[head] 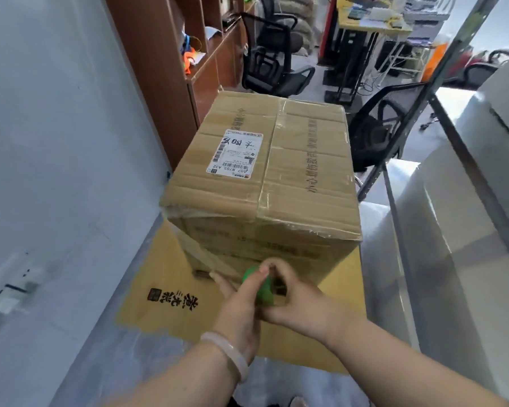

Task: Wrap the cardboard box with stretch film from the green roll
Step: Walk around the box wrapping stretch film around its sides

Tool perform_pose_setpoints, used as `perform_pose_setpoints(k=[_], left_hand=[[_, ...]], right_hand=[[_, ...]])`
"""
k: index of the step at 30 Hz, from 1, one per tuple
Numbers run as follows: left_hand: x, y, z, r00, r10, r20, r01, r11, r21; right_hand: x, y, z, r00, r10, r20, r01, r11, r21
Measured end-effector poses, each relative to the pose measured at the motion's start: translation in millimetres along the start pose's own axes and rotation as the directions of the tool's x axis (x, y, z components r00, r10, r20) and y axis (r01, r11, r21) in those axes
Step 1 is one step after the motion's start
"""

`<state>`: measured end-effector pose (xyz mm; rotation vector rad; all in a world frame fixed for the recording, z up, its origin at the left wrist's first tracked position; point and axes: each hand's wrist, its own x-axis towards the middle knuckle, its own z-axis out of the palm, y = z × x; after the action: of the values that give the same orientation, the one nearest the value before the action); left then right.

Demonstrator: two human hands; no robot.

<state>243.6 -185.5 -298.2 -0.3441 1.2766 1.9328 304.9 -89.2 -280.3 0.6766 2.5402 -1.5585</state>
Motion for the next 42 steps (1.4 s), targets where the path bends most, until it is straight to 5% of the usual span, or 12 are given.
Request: perform_pose_setpoints(k=[5, 10, 18, 24, 31, 42], left_hand=[[-14, -12, 13, 0.994, 0.073, -0.075, -0.076, 0.996, -0.042], [-18, -31, 16, 0.999, -0.04, -0.037, 0.037, 0.997, -0.066], [-19, -49, 37, 0.991, -0.071, -0.11, 0.059, 0.992, -0.108], [-15, -65, 75, 0.985, -0.064, -0.162, 0.054, 0.996, -0.068], [-12, -79, 110, 0.947, -0.005, -0.322, -0.02, 0.997, -0.075], [0, -76, 93, 0.922, 0.056, -0.383, -0.128, 0.978, -0.165]], right_hand=[[-9, 4, -9, 0.995, -0.097, 0.028, 0.099, 0.994, -0.055], [-9, 22, -15, 1.0, 0.013, 0.017, -0.013, 0.999, 0.044], [-21, 46, -39, 0.994, -0.107, 0.026, 0.109, 0.992, -0.057], [-30, 84, -92, 0.965, -0.12, 0.233, 0.125, 0.992, -0.005], [-6, 95, -142, 0.822, -0.134, 0.553, 0.344, 0.891, -0.297], [15, 71, -124, 0.742, -0.171, 0.648, 0.369, 0.911, -0.182]])
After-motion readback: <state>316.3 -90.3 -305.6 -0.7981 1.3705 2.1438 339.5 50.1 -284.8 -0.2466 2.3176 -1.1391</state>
